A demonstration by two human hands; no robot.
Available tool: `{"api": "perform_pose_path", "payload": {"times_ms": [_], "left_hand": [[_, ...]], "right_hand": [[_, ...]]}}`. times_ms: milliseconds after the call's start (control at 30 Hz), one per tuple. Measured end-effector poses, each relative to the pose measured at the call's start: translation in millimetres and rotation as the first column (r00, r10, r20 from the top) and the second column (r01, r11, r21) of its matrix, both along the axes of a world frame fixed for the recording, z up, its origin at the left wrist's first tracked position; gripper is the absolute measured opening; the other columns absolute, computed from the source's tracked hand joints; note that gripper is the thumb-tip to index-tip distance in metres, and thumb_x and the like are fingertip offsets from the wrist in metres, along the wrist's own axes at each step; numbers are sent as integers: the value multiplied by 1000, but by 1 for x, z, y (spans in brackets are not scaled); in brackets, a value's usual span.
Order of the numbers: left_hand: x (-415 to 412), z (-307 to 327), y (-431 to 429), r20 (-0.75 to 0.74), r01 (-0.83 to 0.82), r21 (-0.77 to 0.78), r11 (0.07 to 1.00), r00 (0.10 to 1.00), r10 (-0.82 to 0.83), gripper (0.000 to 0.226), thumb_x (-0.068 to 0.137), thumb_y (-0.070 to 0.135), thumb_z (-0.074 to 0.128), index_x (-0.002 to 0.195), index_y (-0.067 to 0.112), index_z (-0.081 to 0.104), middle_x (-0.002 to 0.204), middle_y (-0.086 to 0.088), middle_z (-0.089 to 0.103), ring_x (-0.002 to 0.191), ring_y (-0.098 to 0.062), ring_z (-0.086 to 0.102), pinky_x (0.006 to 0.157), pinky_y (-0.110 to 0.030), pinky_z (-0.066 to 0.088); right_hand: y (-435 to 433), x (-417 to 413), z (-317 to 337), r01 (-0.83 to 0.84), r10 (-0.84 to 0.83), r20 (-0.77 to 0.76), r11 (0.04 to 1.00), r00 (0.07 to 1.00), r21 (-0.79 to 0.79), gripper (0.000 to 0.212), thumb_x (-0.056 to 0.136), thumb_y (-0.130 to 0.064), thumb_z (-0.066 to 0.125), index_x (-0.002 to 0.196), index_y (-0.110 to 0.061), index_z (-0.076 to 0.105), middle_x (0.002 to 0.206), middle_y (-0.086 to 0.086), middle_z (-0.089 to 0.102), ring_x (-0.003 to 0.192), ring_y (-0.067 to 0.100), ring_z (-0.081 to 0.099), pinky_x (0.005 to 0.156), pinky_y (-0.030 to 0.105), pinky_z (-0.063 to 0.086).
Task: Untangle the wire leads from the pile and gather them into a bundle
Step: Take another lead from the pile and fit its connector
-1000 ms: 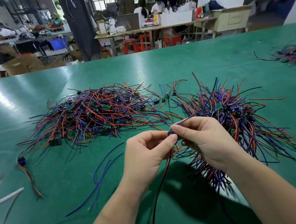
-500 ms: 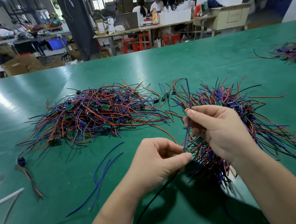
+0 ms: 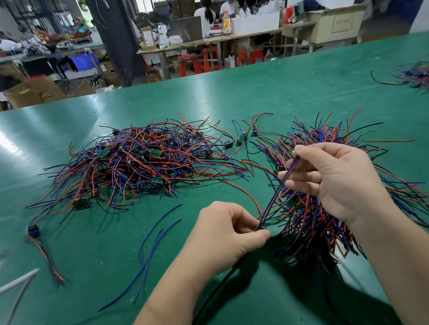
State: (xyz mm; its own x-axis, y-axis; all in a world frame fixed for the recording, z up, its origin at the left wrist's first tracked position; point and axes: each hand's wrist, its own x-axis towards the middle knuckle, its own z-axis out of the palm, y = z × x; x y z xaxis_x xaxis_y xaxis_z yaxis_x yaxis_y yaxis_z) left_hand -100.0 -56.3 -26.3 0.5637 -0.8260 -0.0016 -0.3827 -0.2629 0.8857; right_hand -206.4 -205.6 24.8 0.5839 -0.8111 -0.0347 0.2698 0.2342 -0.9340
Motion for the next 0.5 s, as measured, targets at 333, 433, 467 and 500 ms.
{"api": "perform_pose_path", "payload": {"times_ms": [333, 433, 467, 500], "left_hand": [[4, -3, 0, 72, 22, 68, 997, 997, -27, 19, 69, 26, 80, 60, 28, 64, 53, 16, 64, 43, 4, 51, 48, -9, 39], [6, -6, 1, 101, -11, 85, 996, 995, 3, 17, 69, 29, 80, 63, 27, 64, 56, 15, 66, 44, 4, 52, 50, -11, 42], [7, -6, 1, 103, -30, 84, 996, 994, 22, 17, 69, 30, 81, 64, 27, 65, 57, 14, 66, 45, 3, 53, 50, -12, 43], [8, -6, 1, 96, -49, 75, 996, 995, 41, 17, 69, 30, 81, 64, 26, 65, 56, 13, 66, 45, 2, 52, 50, -12, 43]], "right_hand": [[4, 2, 0, -118, 146, -156, 978, 977, 172, 26, 95, -19, 49, 70, -11, 50, 45, 6, 58, 49, 23, 67, 37, 22, 48], [4, -1, 3, -182, 209, -148, 967, 967, 176, 17, 94, -15, 51, 80, -9, 57, 53, 12, 64, 52, 24, 68, 40, 23, 51], [4, -1, 4, -190, 214, -133, 966, 968, 174, 14, 94, -14, 51, 84, -8, 58, 55, 14, 65, 52, 24, 69, 41, 23, 51], [4, -2, 4, -191, 212, -111, 966, 971, 175, 13, 95, -14, 51, 86, -8, 58, 57, 15, 66, 53, 24, 69, 41, 23, 52]]}}
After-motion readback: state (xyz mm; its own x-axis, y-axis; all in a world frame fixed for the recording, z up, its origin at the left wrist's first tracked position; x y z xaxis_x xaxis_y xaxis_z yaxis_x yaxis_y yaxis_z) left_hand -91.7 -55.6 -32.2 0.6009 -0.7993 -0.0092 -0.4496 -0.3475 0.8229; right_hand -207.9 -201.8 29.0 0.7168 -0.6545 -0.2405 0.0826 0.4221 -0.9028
